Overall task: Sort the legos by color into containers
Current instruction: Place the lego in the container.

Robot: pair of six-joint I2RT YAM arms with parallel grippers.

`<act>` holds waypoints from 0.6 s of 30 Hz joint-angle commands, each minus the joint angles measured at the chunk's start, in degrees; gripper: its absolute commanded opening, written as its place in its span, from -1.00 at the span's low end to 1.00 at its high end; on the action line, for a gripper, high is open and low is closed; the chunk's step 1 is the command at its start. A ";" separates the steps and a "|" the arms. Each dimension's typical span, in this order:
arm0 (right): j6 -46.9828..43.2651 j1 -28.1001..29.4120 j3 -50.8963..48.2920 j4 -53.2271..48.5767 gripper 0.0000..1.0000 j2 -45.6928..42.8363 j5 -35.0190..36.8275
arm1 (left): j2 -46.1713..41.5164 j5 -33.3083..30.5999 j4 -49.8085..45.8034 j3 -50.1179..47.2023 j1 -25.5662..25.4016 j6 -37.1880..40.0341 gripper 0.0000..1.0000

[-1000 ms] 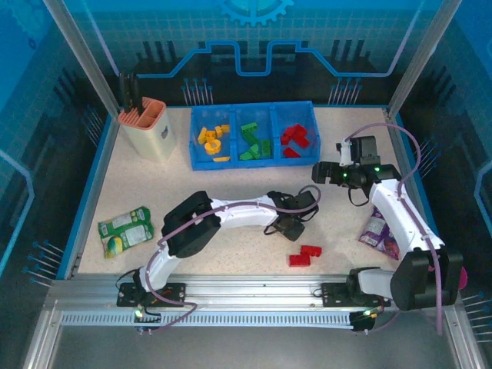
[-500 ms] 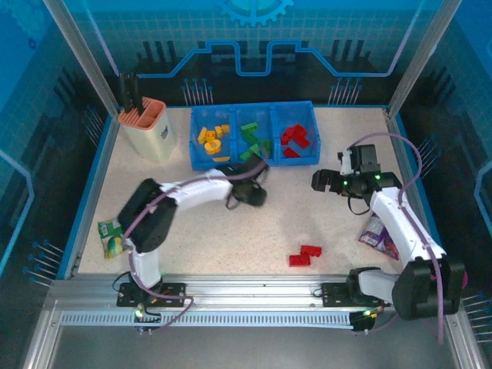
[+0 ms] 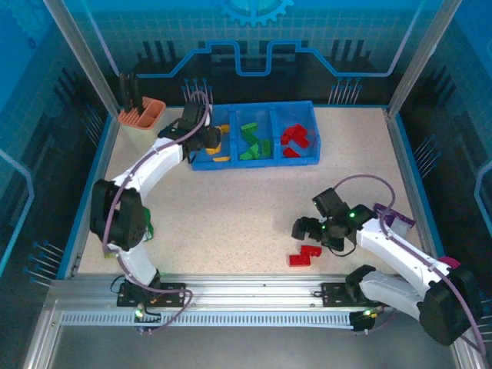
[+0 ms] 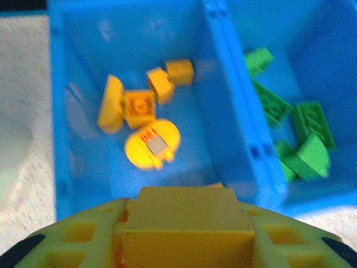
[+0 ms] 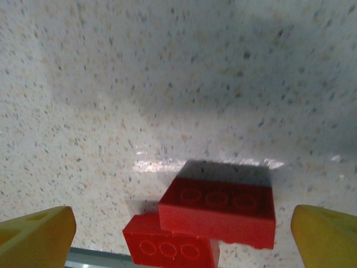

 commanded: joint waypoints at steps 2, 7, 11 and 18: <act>7.53 3.69 -0.92 -2.38 1.00 2.32 3.45 | 6.95 -0.36 2.40 6.81 2.38 2.36 -0.48; 9.00 5.13 -0.48 -3.52 1.00 4.76 5.56 | 14.05 0.08 3.75 11.82 2.70 1.82 -0.48; 9.32 5.38 -0.69 -4.41 1.00 5.50 5.92 | 18.79 0.88 3.44 15.25 2.68 0.65 -0.46; 9.33 6.02 -1.59 -5.97 0.96 4.58 6.91 | 21.50 2.85 3.50 16.77 2.72 0.15 -0.22</act>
